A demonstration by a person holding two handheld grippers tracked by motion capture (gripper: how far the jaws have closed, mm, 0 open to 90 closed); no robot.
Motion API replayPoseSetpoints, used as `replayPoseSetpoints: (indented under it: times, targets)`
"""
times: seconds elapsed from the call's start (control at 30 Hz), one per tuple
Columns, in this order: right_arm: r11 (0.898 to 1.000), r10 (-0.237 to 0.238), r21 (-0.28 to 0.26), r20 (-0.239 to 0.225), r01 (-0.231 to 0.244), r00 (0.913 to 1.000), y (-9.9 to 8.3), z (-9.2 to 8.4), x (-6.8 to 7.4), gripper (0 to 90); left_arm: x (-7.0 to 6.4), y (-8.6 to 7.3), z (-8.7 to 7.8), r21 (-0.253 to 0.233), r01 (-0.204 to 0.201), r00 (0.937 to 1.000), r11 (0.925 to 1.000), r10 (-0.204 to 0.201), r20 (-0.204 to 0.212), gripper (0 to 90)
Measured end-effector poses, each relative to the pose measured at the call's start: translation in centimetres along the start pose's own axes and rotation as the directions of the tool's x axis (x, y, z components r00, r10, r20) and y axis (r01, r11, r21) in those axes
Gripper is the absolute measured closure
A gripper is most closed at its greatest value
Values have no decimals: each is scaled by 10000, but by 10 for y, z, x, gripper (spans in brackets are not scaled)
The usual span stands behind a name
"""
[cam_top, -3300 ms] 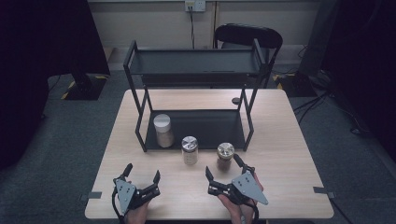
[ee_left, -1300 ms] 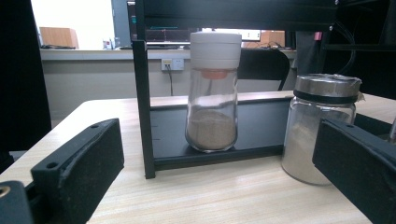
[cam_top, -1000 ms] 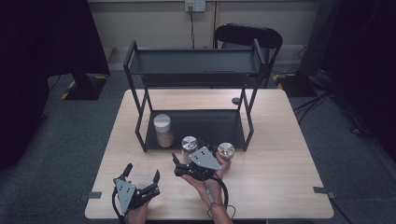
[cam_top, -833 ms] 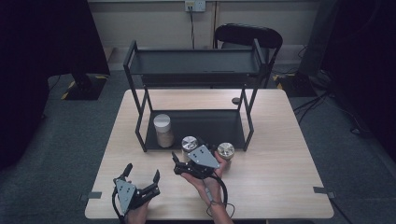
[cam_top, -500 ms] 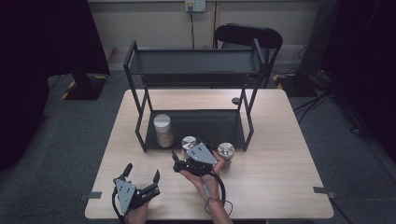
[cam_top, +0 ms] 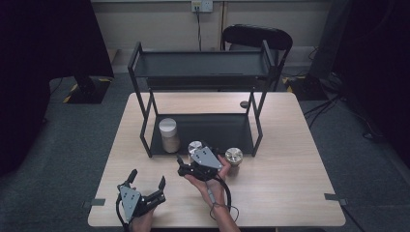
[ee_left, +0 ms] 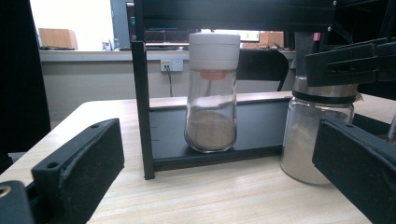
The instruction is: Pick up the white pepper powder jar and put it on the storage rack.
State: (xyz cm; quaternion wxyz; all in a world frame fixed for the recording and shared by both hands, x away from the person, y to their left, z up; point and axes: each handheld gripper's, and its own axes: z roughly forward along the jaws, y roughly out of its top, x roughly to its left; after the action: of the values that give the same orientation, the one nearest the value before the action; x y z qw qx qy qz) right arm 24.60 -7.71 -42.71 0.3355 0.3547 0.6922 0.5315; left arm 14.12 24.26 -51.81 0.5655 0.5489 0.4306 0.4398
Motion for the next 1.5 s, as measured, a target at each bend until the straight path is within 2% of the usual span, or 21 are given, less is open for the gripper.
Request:
replayPoseSetpoints:
  times: [0.1,0.2,0.37,0.53,0.77,1.33,1.5]
  targets:
    - [9998,189,3,55,-189,9998,1,3,-1,69,0,0,0,-6,3,10000,10000,-3,1,13]
    - [10000,55,70,281,-57,9996,2,5,1,73,0,0,0,-1,2,10000,10000,-2,2,13]
    - [9991,368,179,584,-379,9976,2,7,1,86,0,0,0,-1,1,10000,10000,-1,2,14]
    - [9985,207,483,719,-242,9972,3,10,4,112,0,0,0,0,1,10000,10000,-1,3,13]
    - [9942,376,981,752,-449,9965,1,16,5,123,0,0,0,-2,-1,10000,10000,1,15,14]
    - [9838,638,1630,715,-748,9954,-8,22,0,157,1,0,0,-2,0,10000,10000,0,44,17]
    - [9819,496,1793,681,-611,9964,-9,26,0,172,1,0,0,-3,-1,10000,10000,1,67,18]
